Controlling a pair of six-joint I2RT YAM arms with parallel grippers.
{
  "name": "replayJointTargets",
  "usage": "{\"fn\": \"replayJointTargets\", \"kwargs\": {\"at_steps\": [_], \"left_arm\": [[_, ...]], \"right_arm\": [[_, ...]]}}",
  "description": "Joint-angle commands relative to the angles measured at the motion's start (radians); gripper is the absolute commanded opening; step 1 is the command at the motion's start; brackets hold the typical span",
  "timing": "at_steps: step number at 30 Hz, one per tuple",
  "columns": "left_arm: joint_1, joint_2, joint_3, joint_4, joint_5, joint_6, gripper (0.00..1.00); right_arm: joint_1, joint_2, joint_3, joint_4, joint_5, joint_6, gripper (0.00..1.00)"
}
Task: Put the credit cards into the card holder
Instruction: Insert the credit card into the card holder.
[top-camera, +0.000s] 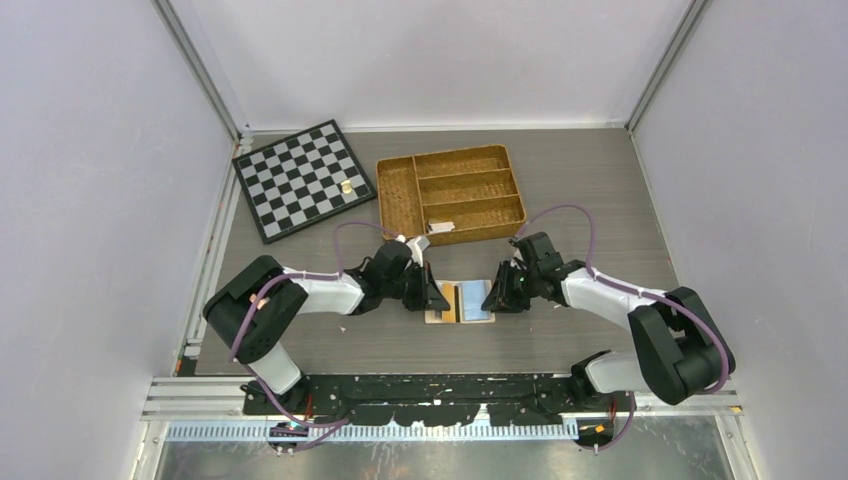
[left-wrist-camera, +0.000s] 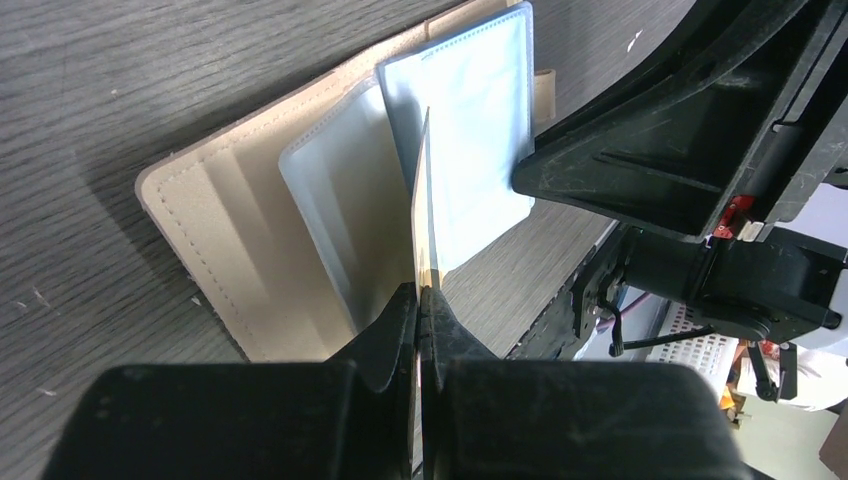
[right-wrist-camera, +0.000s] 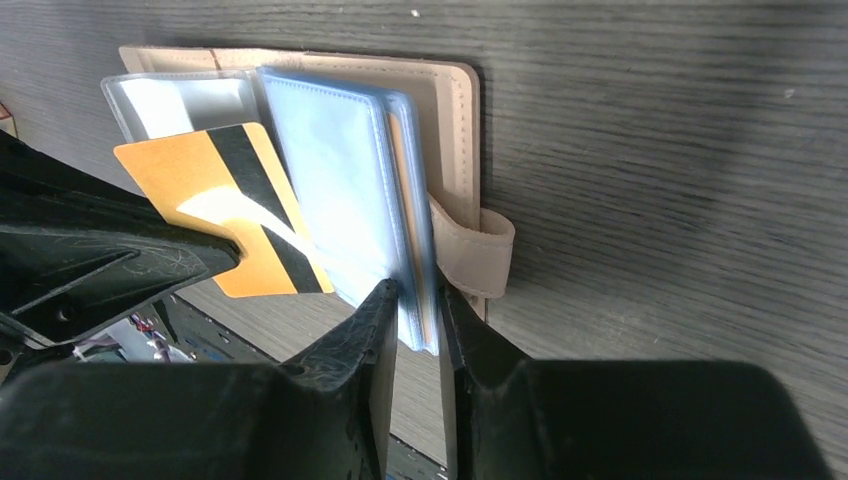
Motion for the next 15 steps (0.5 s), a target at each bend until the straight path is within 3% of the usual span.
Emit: {"fn": "replayJointTargets", "kwargs": {"at_steps": [1,6,15], "left_arm": [[0.0,0.021,-0.009,0.032,-0.001,0.015,0.0],[0.002,0.04,-0.008,0.042,0.009,0.0,0.0],[0.012,0.078,-0.033,0.087,0.011,-0.069,0.0]], "right_arm": [[-0.003,0.023,-0.006,0.041,-0.006,0.016,0.22],[-0.003,0.052,0.0,0.002,0.048,0.022,0.1],[-0.004,0.102,0.01,-0.026,0.082,0.024,0.03]]}}
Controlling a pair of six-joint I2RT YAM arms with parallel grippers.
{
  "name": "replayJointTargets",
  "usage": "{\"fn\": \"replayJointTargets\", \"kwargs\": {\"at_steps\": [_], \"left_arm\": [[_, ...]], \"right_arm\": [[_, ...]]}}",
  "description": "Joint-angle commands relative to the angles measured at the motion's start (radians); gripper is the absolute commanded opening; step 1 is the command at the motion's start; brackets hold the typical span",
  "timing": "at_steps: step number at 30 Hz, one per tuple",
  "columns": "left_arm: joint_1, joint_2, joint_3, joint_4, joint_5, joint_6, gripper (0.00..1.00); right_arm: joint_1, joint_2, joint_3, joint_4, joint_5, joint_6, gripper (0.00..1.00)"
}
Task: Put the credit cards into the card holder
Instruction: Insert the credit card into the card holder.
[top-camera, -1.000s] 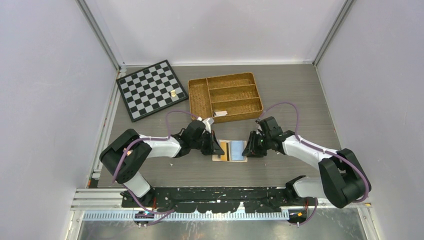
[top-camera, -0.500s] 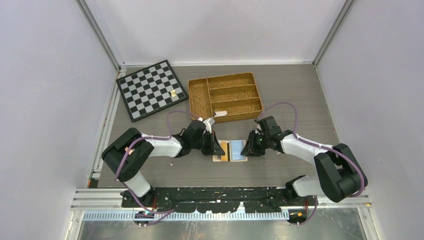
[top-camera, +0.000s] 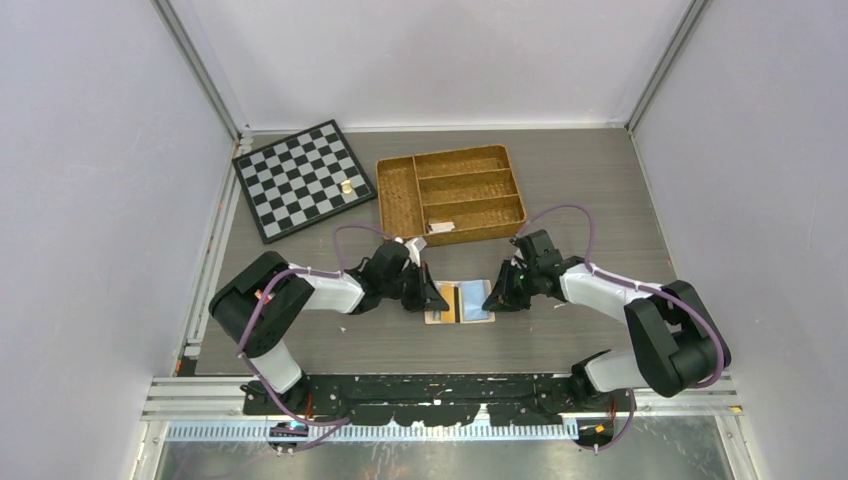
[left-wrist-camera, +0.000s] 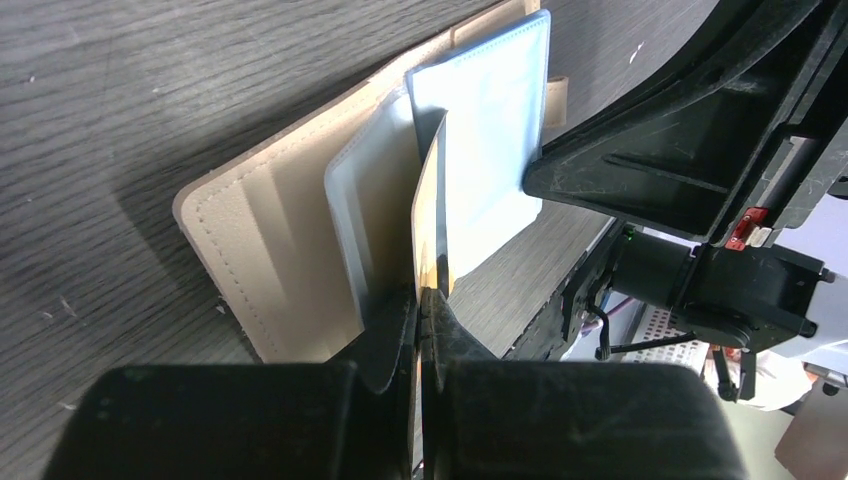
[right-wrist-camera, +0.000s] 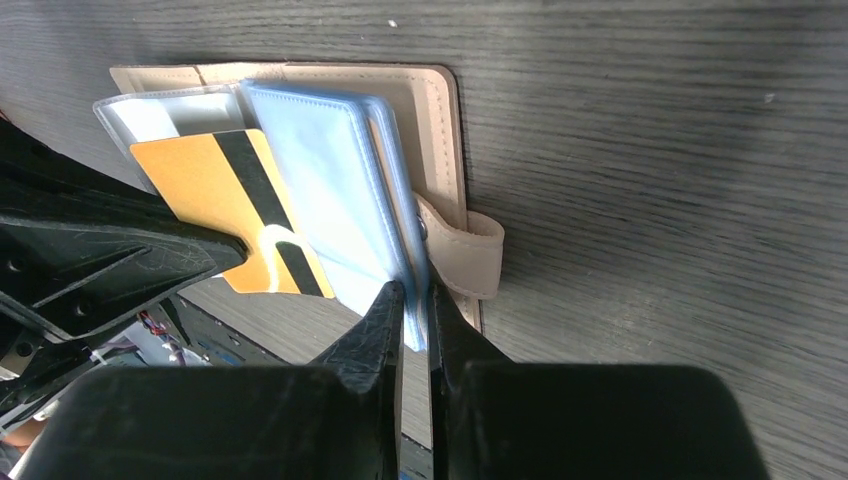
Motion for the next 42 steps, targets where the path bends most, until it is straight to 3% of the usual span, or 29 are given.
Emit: {"fn": "replayJointTargets", "kwargs": {"at_steps": [1,20,42], "left_arm": [[-0.006,0.041,-0.032,0.058,-0.027,-0.04,0.0],[0.011,0.104,-0.093,0.243,-0.065,-0.129,0.0],[0.057,0.102,-0.083,0.209,-0.054,-0.079,0.0]], "right_arm": [[0.013,0.06,-0.012,-0.008,0.091,0.006,0.03],[0.013,0.043,-0.012,-0.034,0.099,-0.001,0.01],[0.012,0.036,-0.003,-0.065,0.113,-0.013,0.01]]}}
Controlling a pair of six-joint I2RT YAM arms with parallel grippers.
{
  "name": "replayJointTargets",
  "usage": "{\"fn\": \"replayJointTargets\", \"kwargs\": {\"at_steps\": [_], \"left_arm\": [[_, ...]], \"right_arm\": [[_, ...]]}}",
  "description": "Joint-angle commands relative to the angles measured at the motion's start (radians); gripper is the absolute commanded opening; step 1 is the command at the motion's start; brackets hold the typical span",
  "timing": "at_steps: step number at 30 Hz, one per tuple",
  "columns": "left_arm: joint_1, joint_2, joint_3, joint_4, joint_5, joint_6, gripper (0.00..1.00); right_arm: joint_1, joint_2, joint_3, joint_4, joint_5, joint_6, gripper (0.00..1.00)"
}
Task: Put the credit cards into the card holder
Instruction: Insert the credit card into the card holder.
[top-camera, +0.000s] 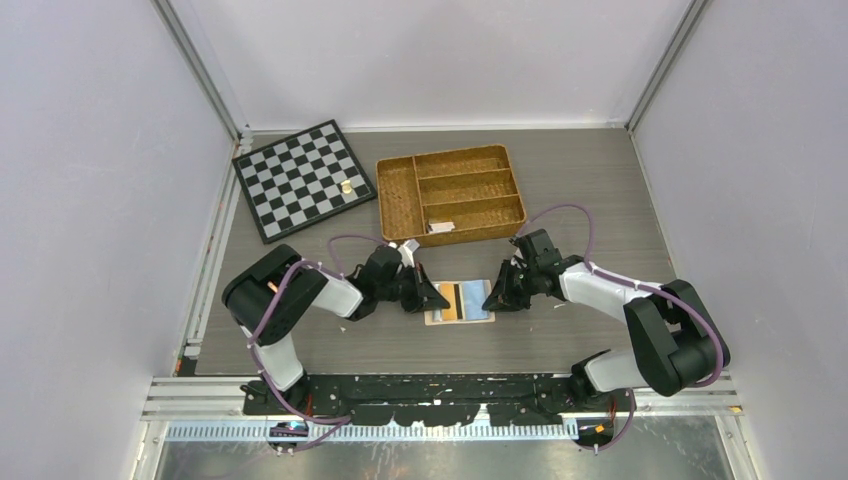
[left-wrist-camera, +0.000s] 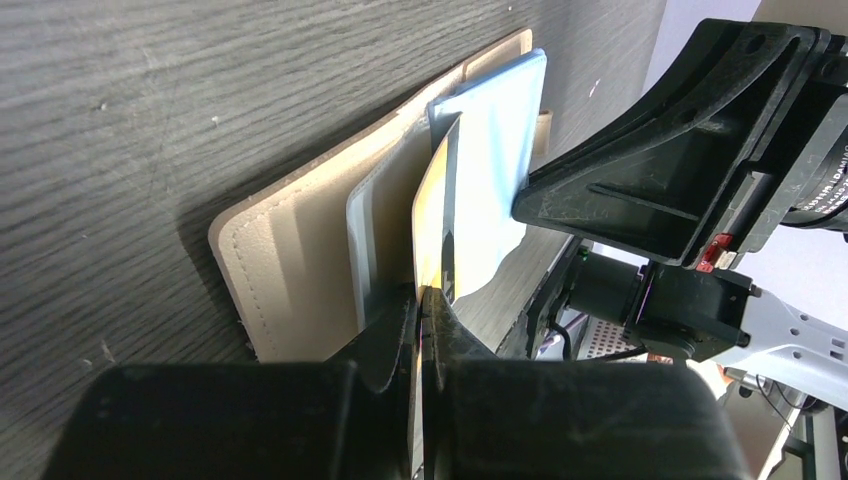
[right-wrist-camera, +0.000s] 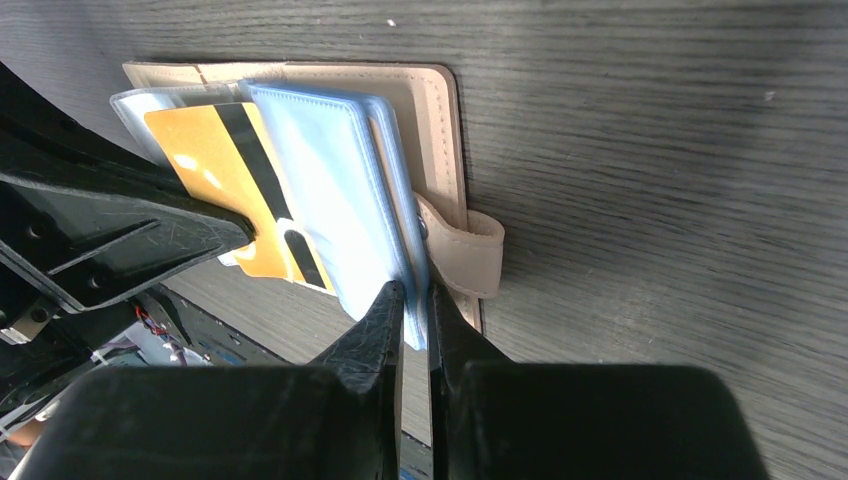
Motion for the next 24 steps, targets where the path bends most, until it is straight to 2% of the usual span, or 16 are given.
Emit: {"fn": "replayJointTargets", "kwargs": {"at_steps": [1,24], "left_arm": [[0.011,0.011,0.005,-0.068,-0.095,0.061,0.0],[-0.023,0.09,0.016,0.024,-0.017,0.01,0.0]], "right_arm": [[0.013,0.03,-0.013,-0.046,0.112,-0.014,0.0],[0.013,0.041,-0.013,-0.047,0.11,-0.014,0.0]]}}
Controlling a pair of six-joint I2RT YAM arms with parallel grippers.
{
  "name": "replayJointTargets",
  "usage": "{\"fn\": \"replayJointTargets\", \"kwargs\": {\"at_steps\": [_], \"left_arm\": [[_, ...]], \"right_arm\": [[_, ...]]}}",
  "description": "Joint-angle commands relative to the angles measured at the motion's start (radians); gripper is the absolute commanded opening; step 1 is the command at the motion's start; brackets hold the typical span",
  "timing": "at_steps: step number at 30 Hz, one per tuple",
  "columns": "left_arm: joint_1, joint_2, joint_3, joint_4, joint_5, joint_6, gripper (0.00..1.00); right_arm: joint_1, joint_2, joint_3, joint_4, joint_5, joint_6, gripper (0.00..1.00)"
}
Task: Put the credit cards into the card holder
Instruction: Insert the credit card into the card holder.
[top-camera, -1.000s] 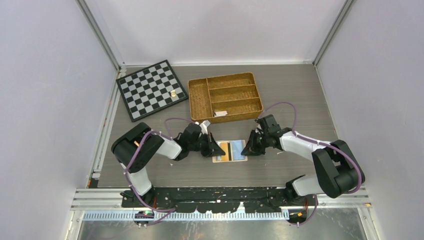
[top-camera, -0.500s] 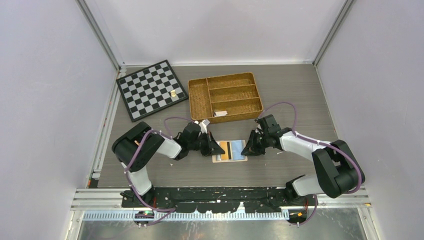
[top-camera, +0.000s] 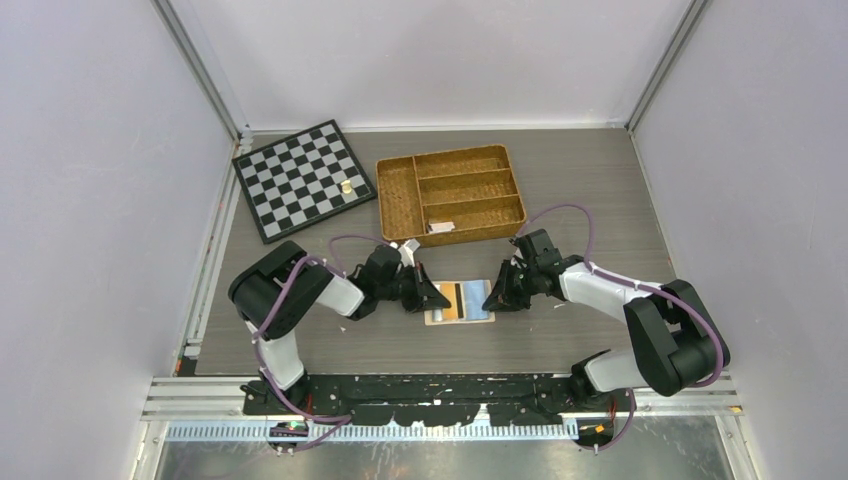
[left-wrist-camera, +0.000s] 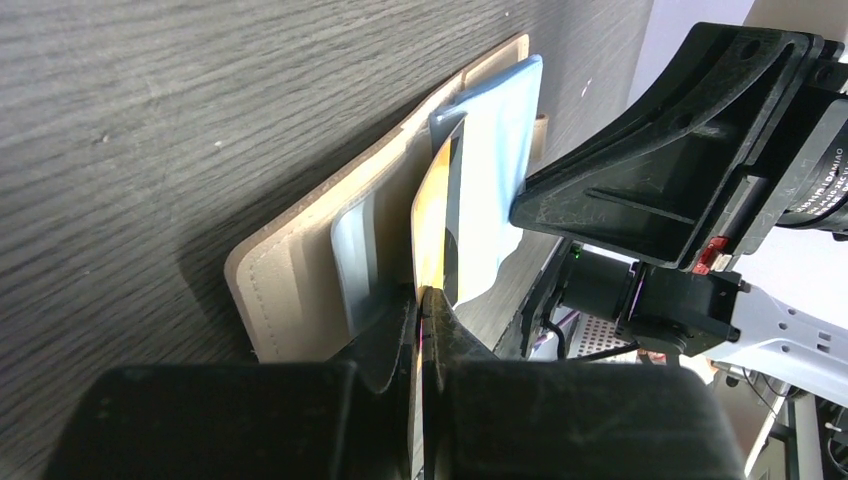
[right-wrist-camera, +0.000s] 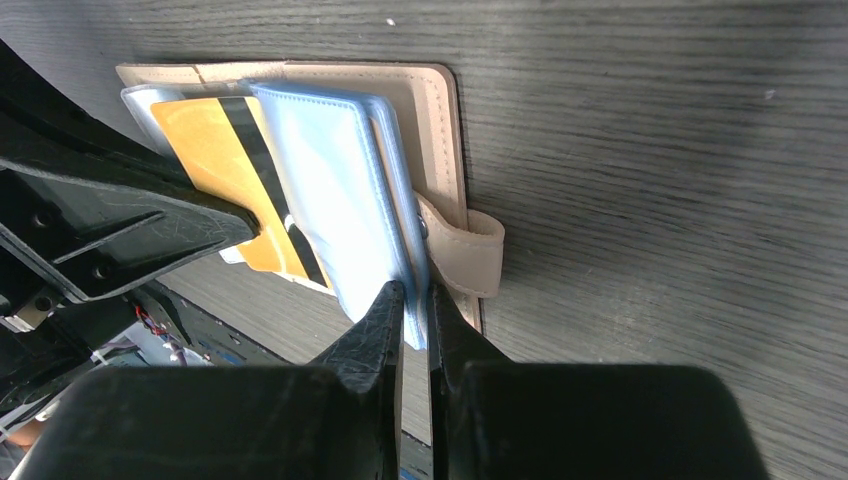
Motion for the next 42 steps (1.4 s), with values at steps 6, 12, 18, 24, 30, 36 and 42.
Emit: {"fn": "replayJointTargets", "kwargs": {"at_steps": [6,12,18,24,30,36,42], "left_arm": [[-0.033,0.057,0.015,-0.023,-0.049,0.015,0.0],[-0.039,0.073,0.021,-0.006,-0.065,-0.001,0.0],[-0.068,0.106,0.048,0.015,-0.081,-0.019,0.0],[-0.083,0.125,0.081,0.01,-0.083,-0.017,0.0],[-0.083,0.048,0.106,-0.176,-0.139,0.067,0.16],[-0.083,-0.04,0.127,-0.353,-0.201,0.145,0.37],[-0.088,-0.114,0.164,-0.504,-0.247,0.216,0.45]], "right_arm": [[0.014,0.041,-0.014,-0.045,0.111,-0.014,0.01],[0.014,0.037,-0.014,-0.044,0.11,-0.011,0.01],[0.013,0.015,-0.02,-0.026,0.084,0.007,0.01],[0.014,-0.021,-0.029,-0.028,0.085,0.019,0.01],[0.014,-0.056,-0.024,-0.084,0.154,0.015,0.01],[0.013,-0.053,-0.02,-0.091,0.159,0.01,0.0],[0.014,-0.05,-0.015,-0.08,0.141,0.011,0.01]]}}
